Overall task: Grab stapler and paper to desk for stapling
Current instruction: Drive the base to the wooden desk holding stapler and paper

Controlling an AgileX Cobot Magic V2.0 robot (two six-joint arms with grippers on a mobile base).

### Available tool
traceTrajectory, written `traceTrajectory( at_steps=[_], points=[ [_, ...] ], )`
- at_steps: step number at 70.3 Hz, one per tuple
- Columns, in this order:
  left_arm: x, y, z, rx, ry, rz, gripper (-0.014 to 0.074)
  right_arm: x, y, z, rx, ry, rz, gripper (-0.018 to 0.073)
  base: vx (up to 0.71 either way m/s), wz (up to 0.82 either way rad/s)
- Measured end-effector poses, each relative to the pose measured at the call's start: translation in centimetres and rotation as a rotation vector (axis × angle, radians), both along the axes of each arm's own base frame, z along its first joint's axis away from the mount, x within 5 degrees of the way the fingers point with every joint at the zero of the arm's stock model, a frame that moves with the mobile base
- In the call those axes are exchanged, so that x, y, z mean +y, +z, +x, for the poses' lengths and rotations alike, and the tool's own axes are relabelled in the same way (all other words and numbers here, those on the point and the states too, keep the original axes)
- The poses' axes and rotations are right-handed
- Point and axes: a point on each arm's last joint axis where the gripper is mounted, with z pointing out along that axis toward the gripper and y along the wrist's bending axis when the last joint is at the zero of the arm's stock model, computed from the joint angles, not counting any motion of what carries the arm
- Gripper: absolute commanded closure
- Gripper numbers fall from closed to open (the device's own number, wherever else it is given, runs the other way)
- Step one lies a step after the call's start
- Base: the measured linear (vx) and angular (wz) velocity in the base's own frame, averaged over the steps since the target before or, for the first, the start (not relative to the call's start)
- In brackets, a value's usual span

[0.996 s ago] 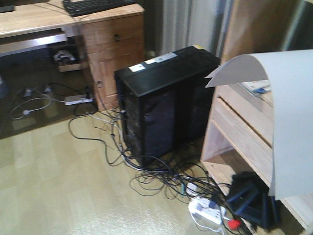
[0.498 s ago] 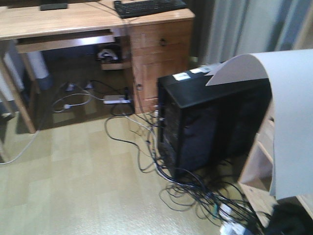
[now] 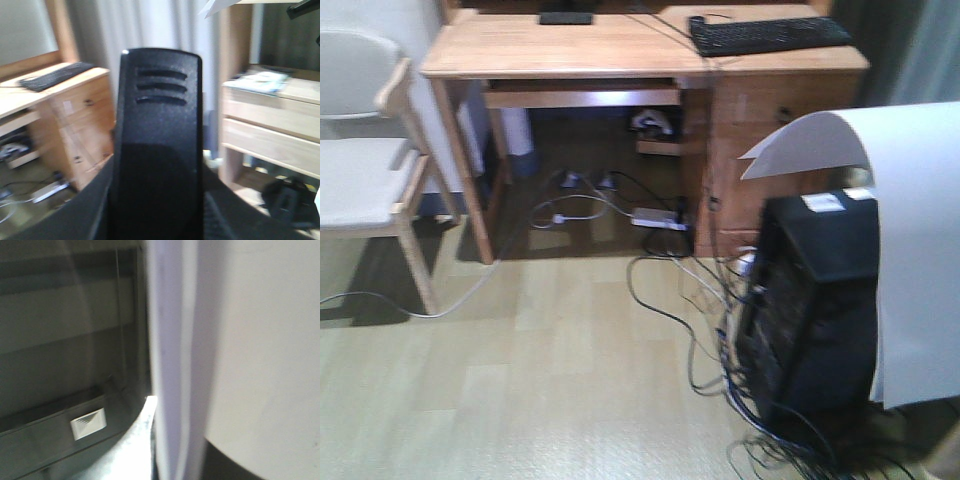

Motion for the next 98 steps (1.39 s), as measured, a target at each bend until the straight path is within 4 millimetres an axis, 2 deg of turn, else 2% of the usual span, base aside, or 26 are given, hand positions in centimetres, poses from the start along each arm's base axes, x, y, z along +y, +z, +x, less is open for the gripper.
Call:
traceTrajectory(
  at_steps=[33,98],
  points=[
    [0.0,0.0,0.0,0.0,0.0,0.0,0.0603,0.01,0.0,-0.01,-0.001,0.0,-0.001,0.0566,0.32,0.29],
    [0.0,0.0,0.0,0.0,0.0,0.0,0.0603,0.01,0.01,-0.02,-0.002,0.0,-0.001,0.0566,0.39,0.02]
  ],
)
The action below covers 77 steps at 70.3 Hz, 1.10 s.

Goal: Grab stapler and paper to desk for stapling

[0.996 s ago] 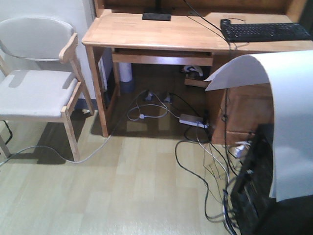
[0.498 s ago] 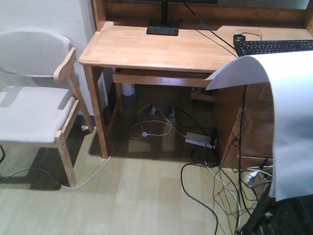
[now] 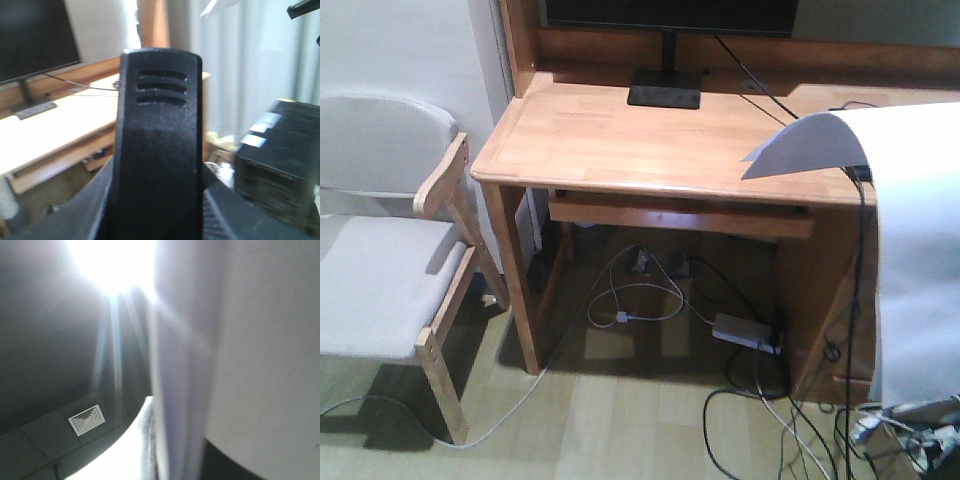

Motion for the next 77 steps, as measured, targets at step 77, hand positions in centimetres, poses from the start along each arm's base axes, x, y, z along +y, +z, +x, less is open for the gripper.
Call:
traceTrajectory(
  at_steps=[77],
  points=[
    [0.0,0.0,0.0,0.0,0.0,0.0,0.0603,0.01,0.0,0.0,0.0,0.0,-0.001,0.0565,0.36,-0.02]
  ],
)
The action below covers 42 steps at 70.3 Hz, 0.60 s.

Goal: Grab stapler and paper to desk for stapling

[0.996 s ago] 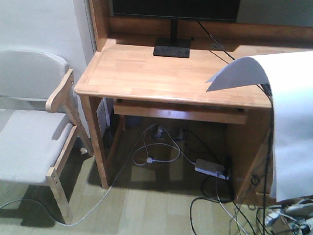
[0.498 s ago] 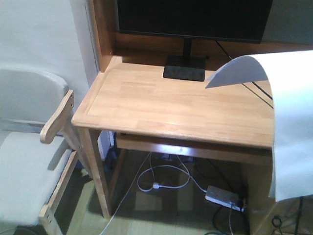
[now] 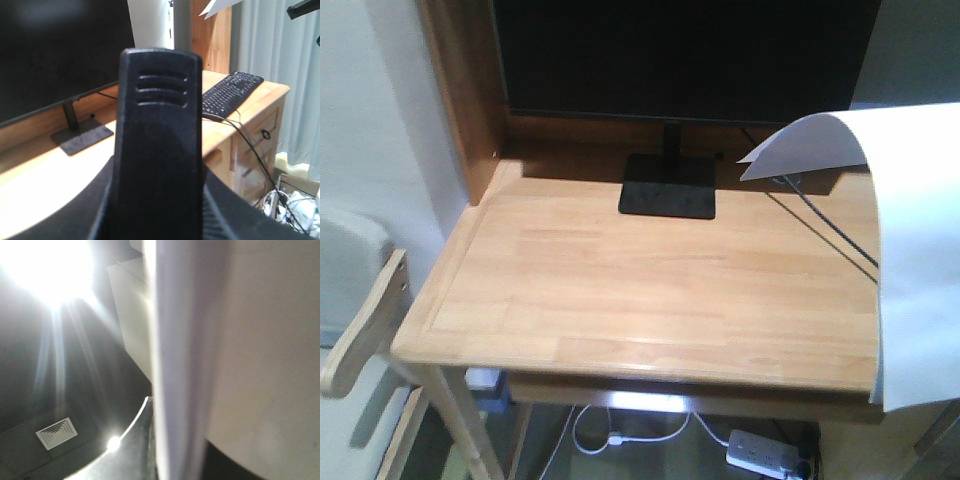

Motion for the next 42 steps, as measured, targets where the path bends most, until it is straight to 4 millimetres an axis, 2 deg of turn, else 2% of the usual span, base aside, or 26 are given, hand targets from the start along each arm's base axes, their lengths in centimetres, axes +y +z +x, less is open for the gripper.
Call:
traceTrajectory(
  at_steps=[42],
  points=[
    [0.0,0.0,0.0,0.0,0.0,0.0,0.0603,0.0,0.0,0.0,0.0,0.0,0.0,0.0565,0.24,-0.2]
  ],
)
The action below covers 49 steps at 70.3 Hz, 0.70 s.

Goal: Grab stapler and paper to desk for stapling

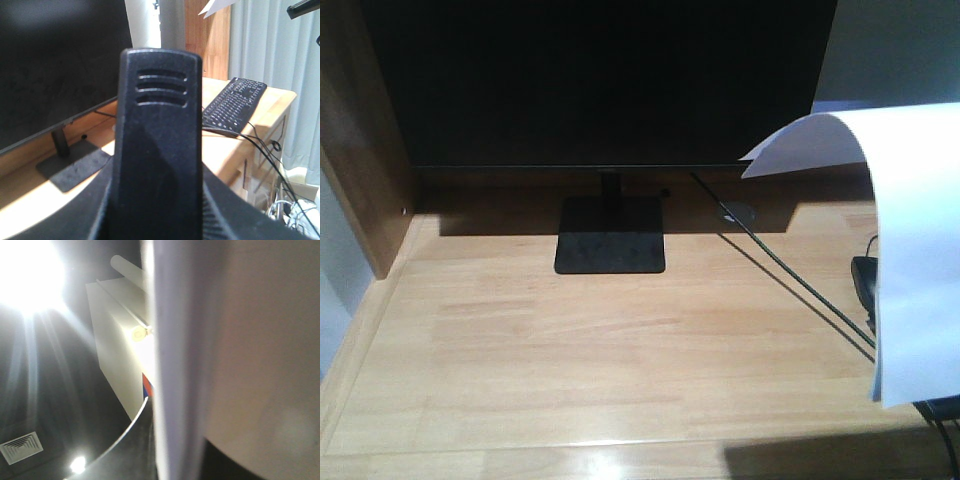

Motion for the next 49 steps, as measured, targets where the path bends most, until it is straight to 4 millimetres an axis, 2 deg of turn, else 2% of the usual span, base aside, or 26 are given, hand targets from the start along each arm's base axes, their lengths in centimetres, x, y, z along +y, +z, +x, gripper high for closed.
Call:
traceTrajectory(
  at_steps=[49],
  points=[
    [0.0,0.0,0.0,0.0,0.0,0.0,0.0603,-0.01,0.01,-0.01,-0.001,0.0,0.001,0.0565,0.06,0.01]
  ],
)
